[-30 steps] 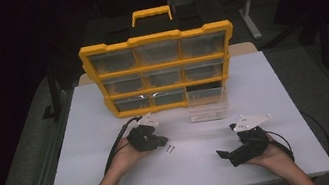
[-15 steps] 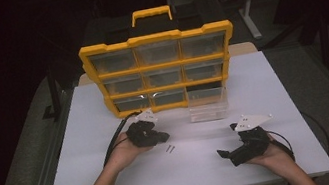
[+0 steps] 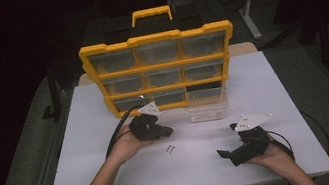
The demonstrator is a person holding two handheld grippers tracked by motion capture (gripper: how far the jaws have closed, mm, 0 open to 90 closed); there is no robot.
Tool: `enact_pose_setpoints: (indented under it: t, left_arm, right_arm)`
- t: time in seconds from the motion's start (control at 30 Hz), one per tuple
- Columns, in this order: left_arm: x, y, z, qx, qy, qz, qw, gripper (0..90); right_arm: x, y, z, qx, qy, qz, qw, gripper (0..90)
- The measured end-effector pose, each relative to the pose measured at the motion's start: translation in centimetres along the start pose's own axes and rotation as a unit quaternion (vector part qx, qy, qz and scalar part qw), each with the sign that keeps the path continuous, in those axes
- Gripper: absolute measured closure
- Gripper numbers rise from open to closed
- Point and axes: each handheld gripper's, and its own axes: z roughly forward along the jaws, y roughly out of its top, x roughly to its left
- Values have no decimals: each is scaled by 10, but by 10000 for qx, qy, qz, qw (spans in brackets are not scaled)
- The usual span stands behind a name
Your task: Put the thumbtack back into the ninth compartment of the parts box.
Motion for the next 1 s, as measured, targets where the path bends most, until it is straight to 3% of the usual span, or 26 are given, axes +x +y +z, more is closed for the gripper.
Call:
enact_pose_setpoints:
  t: [1.0]
  left_arm:
    - [3, 59, -11, -101, -168, 408, 9990, 872]
  right_arm:
    - [0, 0, -1, -14, 35, -1, 10000, 0]
